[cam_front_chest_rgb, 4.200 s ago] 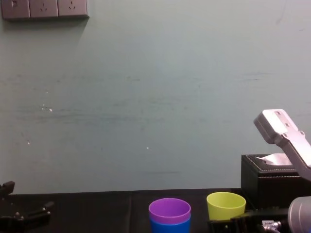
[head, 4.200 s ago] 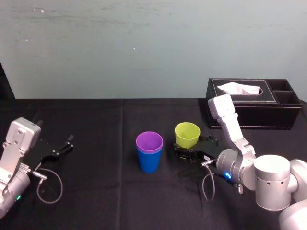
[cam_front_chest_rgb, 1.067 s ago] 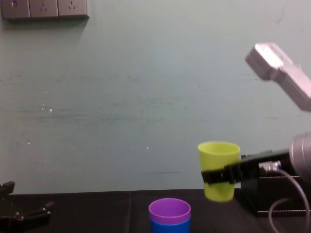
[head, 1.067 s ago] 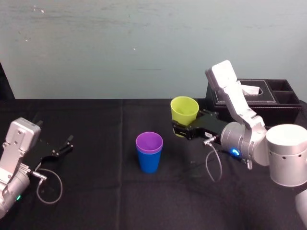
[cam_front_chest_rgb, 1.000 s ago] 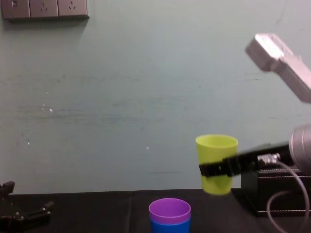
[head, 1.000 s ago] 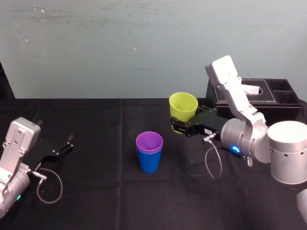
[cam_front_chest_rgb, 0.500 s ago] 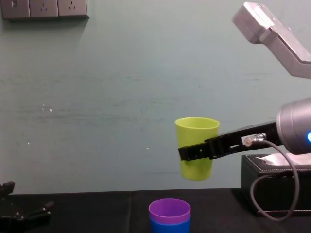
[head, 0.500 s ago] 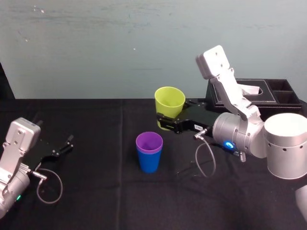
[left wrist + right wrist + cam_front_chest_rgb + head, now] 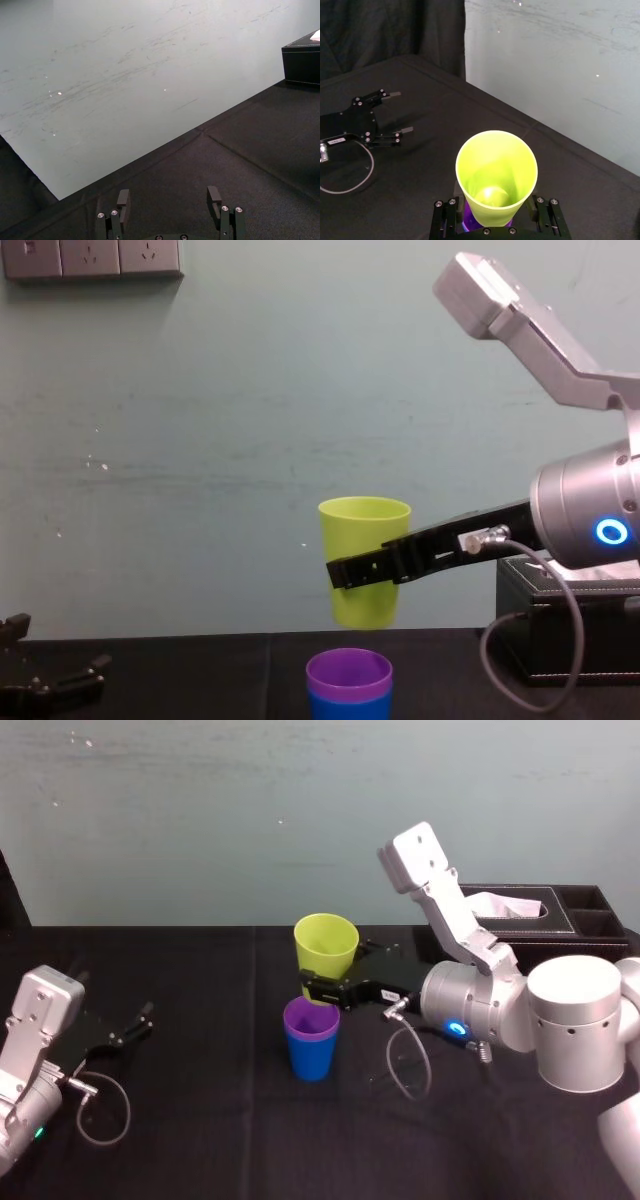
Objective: Stack the three plastic cups sequentially using one hand.
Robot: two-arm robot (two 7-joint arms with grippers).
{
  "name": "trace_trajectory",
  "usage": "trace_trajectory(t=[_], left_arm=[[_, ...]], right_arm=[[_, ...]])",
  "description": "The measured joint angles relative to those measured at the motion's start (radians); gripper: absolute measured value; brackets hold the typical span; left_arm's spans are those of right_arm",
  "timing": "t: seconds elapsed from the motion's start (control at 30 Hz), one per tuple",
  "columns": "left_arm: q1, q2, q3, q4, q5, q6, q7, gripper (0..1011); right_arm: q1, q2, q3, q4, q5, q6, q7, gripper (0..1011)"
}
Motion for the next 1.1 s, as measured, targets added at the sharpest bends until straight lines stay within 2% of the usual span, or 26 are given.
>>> trace_trajectory(t=[1.1], left_arm=[[0.000,0.000,0.000,0.000,0.000,0.000,0.000,1000]], right_arm=[[0.010,-0.003,-0.048,0.096,0.050,-0.081,-0.021,712]])
